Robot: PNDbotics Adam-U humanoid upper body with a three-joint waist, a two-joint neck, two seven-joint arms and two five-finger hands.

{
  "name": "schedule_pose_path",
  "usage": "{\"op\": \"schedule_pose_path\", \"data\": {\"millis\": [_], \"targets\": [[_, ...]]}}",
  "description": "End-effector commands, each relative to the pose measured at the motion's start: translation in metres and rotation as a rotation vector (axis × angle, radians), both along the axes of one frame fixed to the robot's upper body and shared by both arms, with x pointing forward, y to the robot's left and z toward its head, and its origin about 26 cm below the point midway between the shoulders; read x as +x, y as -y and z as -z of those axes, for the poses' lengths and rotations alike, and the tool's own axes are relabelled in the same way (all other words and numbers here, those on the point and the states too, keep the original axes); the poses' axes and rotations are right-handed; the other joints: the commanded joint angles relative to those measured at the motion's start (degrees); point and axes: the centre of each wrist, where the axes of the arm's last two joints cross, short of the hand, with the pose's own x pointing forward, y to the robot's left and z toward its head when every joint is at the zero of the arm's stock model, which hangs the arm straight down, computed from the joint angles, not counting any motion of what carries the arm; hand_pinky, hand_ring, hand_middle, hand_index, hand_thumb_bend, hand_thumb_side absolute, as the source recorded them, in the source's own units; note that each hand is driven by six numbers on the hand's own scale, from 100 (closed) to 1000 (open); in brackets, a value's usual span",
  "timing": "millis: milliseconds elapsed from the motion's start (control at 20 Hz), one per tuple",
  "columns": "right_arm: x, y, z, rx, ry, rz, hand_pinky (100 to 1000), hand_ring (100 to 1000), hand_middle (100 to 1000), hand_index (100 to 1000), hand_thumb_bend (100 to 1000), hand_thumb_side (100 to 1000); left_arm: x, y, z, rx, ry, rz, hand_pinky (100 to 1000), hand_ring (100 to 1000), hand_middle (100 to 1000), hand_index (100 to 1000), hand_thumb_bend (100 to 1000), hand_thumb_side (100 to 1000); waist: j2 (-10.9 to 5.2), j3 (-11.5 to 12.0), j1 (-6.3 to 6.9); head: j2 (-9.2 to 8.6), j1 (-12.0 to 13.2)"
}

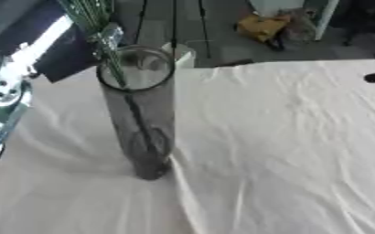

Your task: Arrange flowers into the vase.

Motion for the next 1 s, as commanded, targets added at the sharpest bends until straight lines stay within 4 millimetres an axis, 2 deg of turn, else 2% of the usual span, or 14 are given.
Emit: {"op": "schedule_pose_path", "data": {"millis": [50,250,350,400,450,600,700,800,1000], "targets": [[-0.003,0.001,-0.008,-0.009,0.029,-0.002,595,767,618,764,100,1000,-0.007,-0.004,-0.012,0.066,0.022,0.004,671,835,853,945,100,1000,-0.46,-0.1,-0.60,-0.89,0.0],[-0.004,0.001,-0.007,-0.008,0.027,-0.003,594,766,616,764,100,1000,-0.009,-0.005,-0.016,0.123,0.006,0.022,777,894,901,1000,100,1000,-0.51,-0.1,-0.57,-0.93,0.0],[-0.004,0.001,-0.007,-0.008,0.026,-0.002,594,766,616,764,100,1000,-0.010,-0.006,-0.019,0.136,0.006,0.029,777,894,901,1000,100,1000,-0.53,-0.1,-0.56,-0.93,0.0],[-0.004,0.002,-0.007,-0.008,0.026,-0.002,594,766,616,764,100,1000,-0.010,-0.007,-0.019,0.140,0.004,0.031,838,926,924,1000,100,1000,-0.55,-0.1,-0.55,-0.93,0.0],[-0.004,0.002,-0.007,-0.008,0.026,-0.003,594,766,616,764,100,1000,-0.010,-0.007,-0.019,0.155,-0.011,0.038,846,930,927,1000,100,1000,-0.61,0.0,-0.50,-0.93,0.0],[-0.004,0.002,-0.007,-0.008,0.024,-0.002,594,766,615,764,100,1000,-0.010,-0.010,-0.023,0.187,-0.058,0.048,850,931,923,1000,419,1000,-0.76,0.0,-0.43,-0.86,0.0],[-0.004,0.002,-0.006,-0.008,0.022,-0.001,594,766,615,764,100,1000,-0.011,-0.013,-0.027,0.181,-0.068,0.046,847,928,921,1000,497,1000,-0.83,0.1,-0.41,-0.86,-0.1],[-0.004,0.002,-0.006,-0.008,0.022,-0.001,595,766,615,764,100,1000,-0.012,-0.015,-0.029,0.175,-0.070,0.043,849,930,923,1000,532,1000,-0.89,0.1,-0.42,-0.89,-0.1],[-0.004,0.003,-0.006,-0.008,0.021,0.000,595,766,615,764,100,1000,-0.015,-0.020,-0.032,0.167,-0.070,0.031,848,929,923,1000,546,1000,-0.99,0.3,-0.47,-0.86,-0.2]]}}
